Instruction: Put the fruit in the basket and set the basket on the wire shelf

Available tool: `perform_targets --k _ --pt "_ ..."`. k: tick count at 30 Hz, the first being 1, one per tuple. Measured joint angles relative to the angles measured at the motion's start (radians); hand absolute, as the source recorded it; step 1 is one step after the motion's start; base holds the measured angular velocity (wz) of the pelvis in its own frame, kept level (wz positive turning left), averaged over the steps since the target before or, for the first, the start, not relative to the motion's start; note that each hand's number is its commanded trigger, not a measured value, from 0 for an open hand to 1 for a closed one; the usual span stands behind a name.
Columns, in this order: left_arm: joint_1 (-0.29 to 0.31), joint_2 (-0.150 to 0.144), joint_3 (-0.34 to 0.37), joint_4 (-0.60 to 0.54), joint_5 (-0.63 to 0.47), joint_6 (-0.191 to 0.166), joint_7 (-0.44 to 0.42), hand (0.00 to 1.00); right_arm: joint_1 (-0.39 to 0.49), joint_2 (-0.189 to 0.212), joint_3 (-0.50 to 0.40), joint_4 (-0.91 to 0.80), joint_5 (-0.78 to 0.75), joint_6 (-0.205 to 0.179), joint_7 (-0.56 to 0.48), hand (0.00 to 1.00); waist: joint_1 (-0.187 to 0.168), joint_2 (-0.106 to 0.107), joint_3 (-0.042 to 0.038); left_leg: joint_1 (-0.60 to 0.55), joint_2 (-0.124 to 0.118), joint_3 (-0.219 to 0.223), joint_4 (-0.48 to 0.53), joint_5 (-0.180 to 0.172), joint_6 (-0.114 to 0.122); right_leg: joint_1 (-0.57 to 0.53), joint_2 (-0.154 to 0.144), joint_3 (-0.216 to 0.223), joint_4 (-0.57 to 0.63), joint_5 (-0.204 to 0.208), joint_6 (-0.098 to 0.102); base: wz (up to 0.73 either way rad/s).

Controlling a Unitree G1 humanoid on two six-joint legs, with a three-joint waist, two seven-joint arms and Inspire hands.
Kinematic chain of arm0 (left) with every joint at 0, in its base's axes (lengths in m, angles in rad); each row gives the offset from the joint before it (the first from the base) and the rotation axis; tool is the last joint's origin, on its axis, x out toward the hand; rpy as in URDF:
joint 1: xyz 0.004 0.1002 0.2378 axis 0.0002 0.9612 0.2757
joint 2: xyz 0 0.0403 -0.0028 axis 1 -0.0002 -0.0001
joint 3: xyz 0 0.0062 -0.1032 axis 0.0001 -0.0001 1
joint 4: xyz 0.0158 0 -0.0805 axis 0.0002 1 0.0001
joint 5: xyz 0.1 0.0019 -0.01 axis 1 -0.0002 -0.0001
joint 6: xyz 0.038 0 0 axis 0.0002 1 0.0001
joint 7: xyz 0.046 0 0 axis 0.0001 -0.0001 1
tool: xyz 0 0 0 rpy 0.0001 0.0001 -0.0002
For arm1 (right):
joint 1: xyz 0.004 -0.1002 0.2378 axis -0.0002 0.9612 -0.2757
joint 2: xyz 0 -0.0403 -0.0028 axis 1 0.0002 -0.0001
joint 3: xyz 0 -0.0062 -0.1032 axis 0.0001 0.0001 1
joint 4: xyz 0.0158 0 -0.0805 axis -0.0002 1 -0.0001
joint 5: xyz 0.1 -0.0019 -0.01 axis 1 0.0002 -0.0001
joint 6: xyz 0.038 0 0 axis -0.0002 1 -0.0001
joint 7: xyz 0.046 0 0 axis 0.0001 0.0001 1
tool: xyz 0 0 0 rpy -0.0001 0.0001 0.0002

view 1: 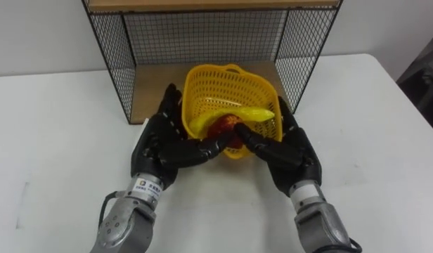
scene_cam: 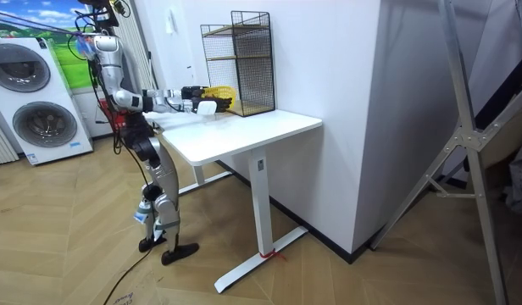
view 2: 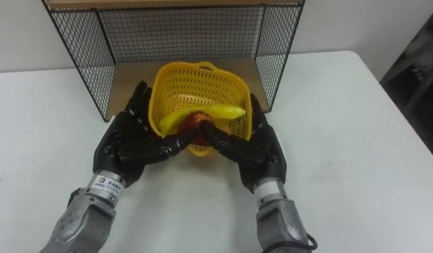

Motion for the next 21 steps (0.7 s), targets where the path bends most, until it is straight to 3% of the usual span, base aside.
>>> perform_targets --k 11,15,21 --pt "-0.010 -0.001 0.009 0.001 0.010 0.000 0.010 0.00 -0.020 -0.020 0.024 0.015 -0.003 0.001 -0.035 0.00 0.013 -0.001 0.0002 0.027 0.003 0.006 -0.002 0.000 0.000 0.026 -0.001 0.001 -0.001 0.008 -0.004 -0.01" --pt "-0.075 -0.004 0.011 0.044 0.009 0.001 0.032 0.00 -0.083 -0.018 0.018 0.017 -0.004 0.016 -0.088 0.00 0.024 -0.014 0.0083 0.025 0.004 0.006 -0.002 0.003 -0.003 0.028 -0.001 -0.001 -0.001 0.017 -0.005 0.00" --pt "-0.217 -0.054 0.057 0.102 0.010 0.024 0.085 0.00 -0.200 -0.002 0.007 0.049 -0.005 0.019 -0.134 0.00 0.026 -0.017 0.0103 0.040 0.002 0.006 -0.001 0.007 -0.002 0.044 0.001 -0.001 -0.001 0.023 -0.005 0.00"
